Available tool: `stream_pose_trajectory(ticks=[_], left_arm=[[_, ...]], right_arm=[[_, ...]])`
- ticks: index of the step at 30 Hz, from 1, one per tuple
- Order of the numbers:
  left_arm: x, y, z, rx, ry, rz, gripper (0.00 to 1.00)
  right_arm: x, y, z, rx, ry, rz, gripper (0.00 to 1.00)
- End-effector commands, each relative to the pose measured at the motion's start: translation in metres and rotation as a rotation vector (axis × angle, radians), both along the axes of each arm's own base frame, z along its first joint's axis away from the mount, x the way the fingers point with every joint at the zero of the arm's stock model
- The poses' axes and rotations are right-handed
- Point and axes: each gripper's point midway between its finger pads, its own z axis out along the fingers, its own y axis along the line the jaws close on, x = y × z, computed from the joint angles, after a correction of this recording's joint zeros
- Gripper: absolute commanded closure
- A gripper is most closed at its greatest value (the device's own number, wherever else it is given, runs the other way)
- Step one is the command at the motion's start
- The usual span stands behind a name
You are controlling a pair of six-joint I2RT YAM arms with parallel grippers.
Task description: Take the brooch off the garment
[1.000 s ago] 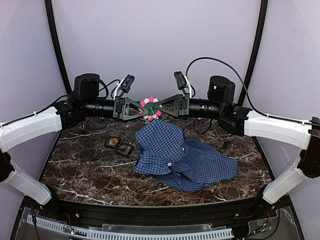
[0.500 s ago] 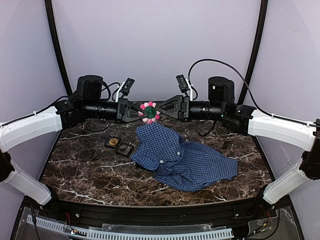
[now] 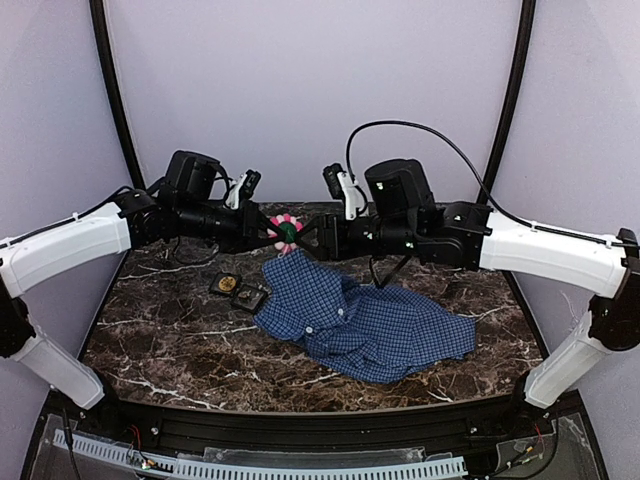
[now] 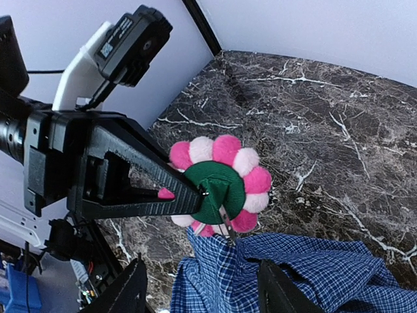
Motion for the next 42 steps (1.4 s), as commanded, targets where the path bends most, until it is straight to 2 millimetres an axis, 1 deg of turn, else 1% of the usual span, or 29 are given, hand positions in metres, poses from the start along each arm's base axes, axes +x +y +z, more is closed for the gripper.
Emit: stream_pose_trajectory(ticks=[1,5,8,9,11,15,17,19,21,22,24,25,26,29,34,38,42], left_arm=[[0.003,0.003,0.009,-0.001,0.011,0.031,0.99],[0.002,0.002,0.009,-0.003,0.014,0.026,0.99],[0.002,0.002,0.01,-0.002,0.014,0.025,0.99],[0.002,0.002,0.01,-0.003,0.013,0.025,0.99],[0.001,0.001,0.01,-0.004,0.008,0.017,0.99],[-0.005,-0.003,0.009,-0.011,-0.005,-0.037,0.99],[-0.011,-0.007,0.008,-0.015,-0.023,-0.096,0.99],[-0.02,-0.011,0.009,-0.019,-0.057,-0.173,0.99],[-0.03,-0.013,0.008,-0.017,-0.091,-0.257,0.99],[-0.034,-0.013,0.005,-0.013,-0.091,-0.28,0.99],[-0.043,-0.013,0.002,-0.009,-0.106,-0.337,0.99],[-0.045,-0.013,0.001,-0.004,-0.122,-0.355,0.99],[-0.047,-0.012,-0.003,0.006,-0.118,-0.363,0.99],[-0.05,-0.011,-0.005,0.012,-0.137,-0.39,0.99],[-0.051,-0.009,-0.01,0.024,-0.154,-0.401,0.99],[-0.057,-0.01,-0.009,0.016,-0.168,-0.435,0.99],[-0.059,-0.01,-0.01,0.01,-0.165,-0.448,0.99]], right_arm=[[0.006,0.012,-0.02,-0.11,-0.034,-0.02,0.45],[0.008,0.022,-0.039,-0.165,-0.025,-0.013,0.49],[0.009,0.027,-0.047,-0.183,-0.022,0.0,0.53],[0.009,0.028,-0.049,-0.188,-0.02,0.0,0.57],[0.01,0.029,-0.051,-0.189,-0.02,-0.003,0.68],[0.007,0.033,-0.047,-0.155,-0.019,0.026,0.85],[0.006,0.034,-0.044,-0.119,-0.004,0.051,1.0],[0.001,0.034,-0.041,-0.067,0.023,0.105,1.0],[-0.005,0.032,-0.032,0.011,0.047,0.18,1.0],[-0.009,0.033,-0.022,0.072,0.047,0.231,1.0],[-0.019,0.032,-0.014,0.146,0.082,0.331,1.0],[-0.023,0.031,-0.008,0.18,0.088,0.373,1.0],[-0.027,0.031,-0.004,0.2,0.099,0.411,1.0],[-0.04,0.03,0.005,0.237,0.131,0.518,1.0],[-0.061,0.032,0.011,0.263,0.203,0.67,1.0],[-0.064,0.033,0.016,0.278,0.218,0.701,1.0],[-0.056,0.031,0.016,0.285,0.221,0.663,1.0]])
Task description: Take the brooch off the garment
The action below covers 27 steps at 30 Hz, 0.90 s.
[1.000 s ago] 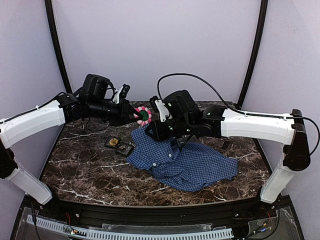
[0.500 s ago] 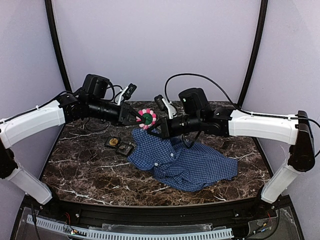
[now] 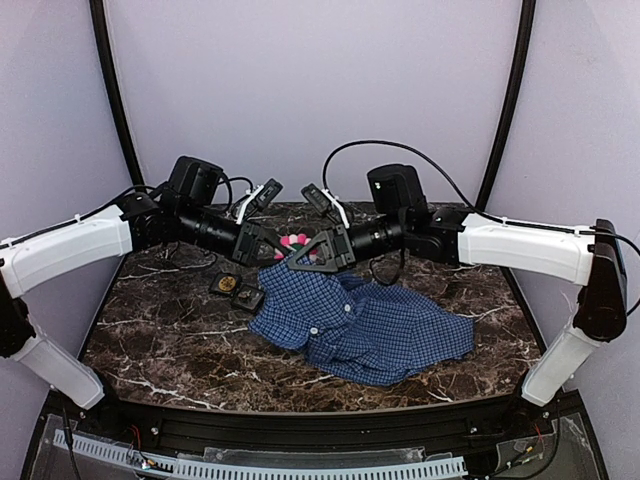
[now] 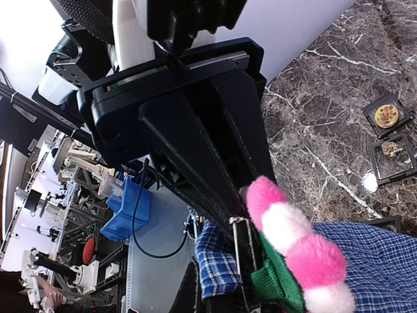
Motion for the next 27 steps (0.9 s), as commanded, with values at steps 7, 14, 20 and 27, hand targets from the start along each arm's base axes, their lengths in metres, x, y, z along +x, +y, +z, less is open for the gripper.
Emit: stream_pose_trajectory(ticks=[7,14,20,27], left_arm=[[-0.001,0.011,-0.015,0.028,0.057,0.015,0.99],[-0.006,0.006,-0.012,-0.022,0.089,-0.037,0.99],[-0.012,0.004,-0.012,-0.033,0.112,-0.076,0.99],[-0.012,0.006,-0.018,0.005,0.128,-0.073,0.99]], right_arm=[[0.004,-0.013,0.015,-0.019,-0.061,-0.04,0.59],[0.009,-0.031,0.018,-0.075,-0.108,-0.099,0.28],[0.034,-0.043,0.029,-0.119,-0.227,-0.229,0.2],[0.033,-0.031,0.039,-0.233,-0.458,-0.265,0.4]])
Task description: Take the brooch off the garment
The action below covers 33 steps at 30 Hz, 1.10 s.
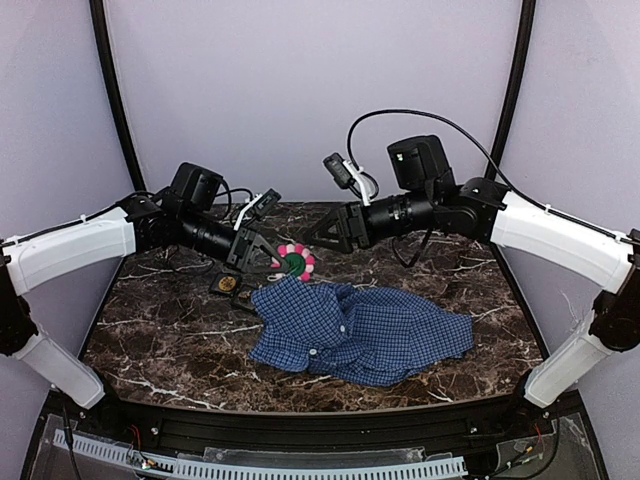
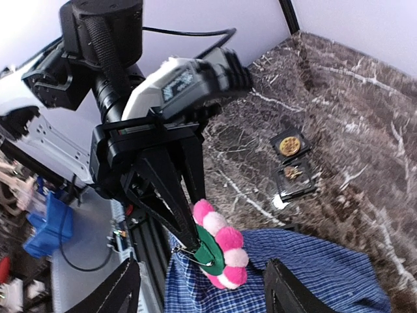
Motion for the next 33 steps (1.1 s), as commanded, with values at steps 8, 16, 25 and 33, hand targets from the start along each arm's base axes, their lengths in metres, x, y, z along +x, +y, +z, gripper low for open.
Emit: stream_pose_trajectory(ticks=[8,16,25,33], left_arm=[[-0.004,0.0,-0.016,0.038,0.116,-0.051,0.99],[-0.015,0.002,-0.016,0.003,0.216,-0.139,0.99],[-0.021,0.003,-0.021,0.017,0.266,-0.179,0.99],[-0.024,0.004,-0.02,0.012,0.276,-0.19,0.99]], right_arm=[[-0.019,0.029,-0.014,-0.283,-0.364,0.006,0.46],[-0.041,0.035,-0.04,-0.391,-0.497,0.061,0.52],[-0.052,0.044,-0.072,-0.48,-0.551,0.116,0.59],[-0.045,0.046,-0.087,-0.558,-0.625,0.087,0.66]])
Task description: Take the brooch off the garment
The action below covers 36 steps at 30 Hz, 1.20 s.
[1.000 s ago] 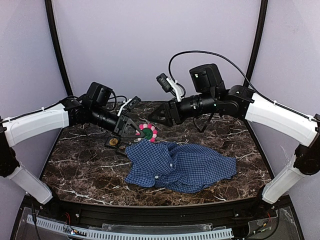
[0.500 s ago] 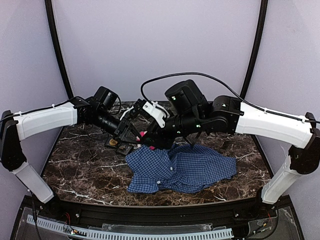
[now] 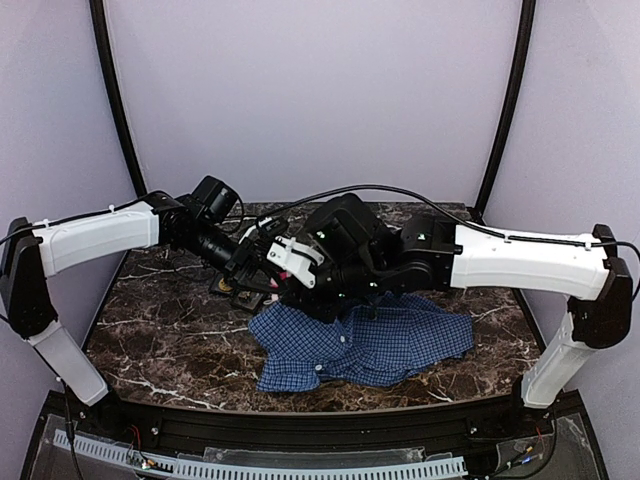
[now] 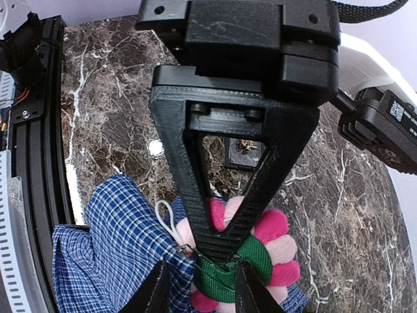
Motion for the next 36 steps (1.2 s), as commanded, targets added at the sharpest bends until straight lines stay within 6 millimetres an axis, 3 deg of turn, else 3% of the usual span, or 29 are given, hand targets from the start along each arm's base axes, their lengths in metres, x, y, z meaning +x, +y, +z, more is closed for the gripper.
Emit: stream_pose_trajectory(ticks=[1,13,18,23,26,32,36], left_arm=[[-0.003,-0.001,0.015,-0.043,-0.008,-0.029,0.99],[-0.001,-0.002,0.017,-0.052,-0.013,-0.019,0.99],[0.01,-0.004,0.02,-0.052,-0.055,0.038,0.99],[0.026,0.0,0.023,-0.071,-0.083,0.146,0.99],[0.036,0.001,0.037,-0.123,-0.132,0.218,0.99],[0.04,0.005,0.05,-0.177,-0.189,0.28,0.99],[0.039,0.006,0.055,-0.199,-0.189,0.292,0.98]], right_arm=[[0.006,0.001,-0.014,-0.059,-0.082,-0.023,0.68],[0.016,-0.003,-0.015,-0.052,-0.117,-0.101,1.0],[0.017,-0.006,-0.014,-0.015,-0.097,-0.145,1.0],[0.029,-0.013,-0.009,0.065,-0.047,-0.309,1.0],[0.038,-0.016,-0.01,0.097,-0.013,-0.408,1.0],[0.057,-0.02,-0.01,0.168,0.078,-0.559,1.0],[0.058,-0.017,-0.003,0.243,0.133,-0.56,1.0]])
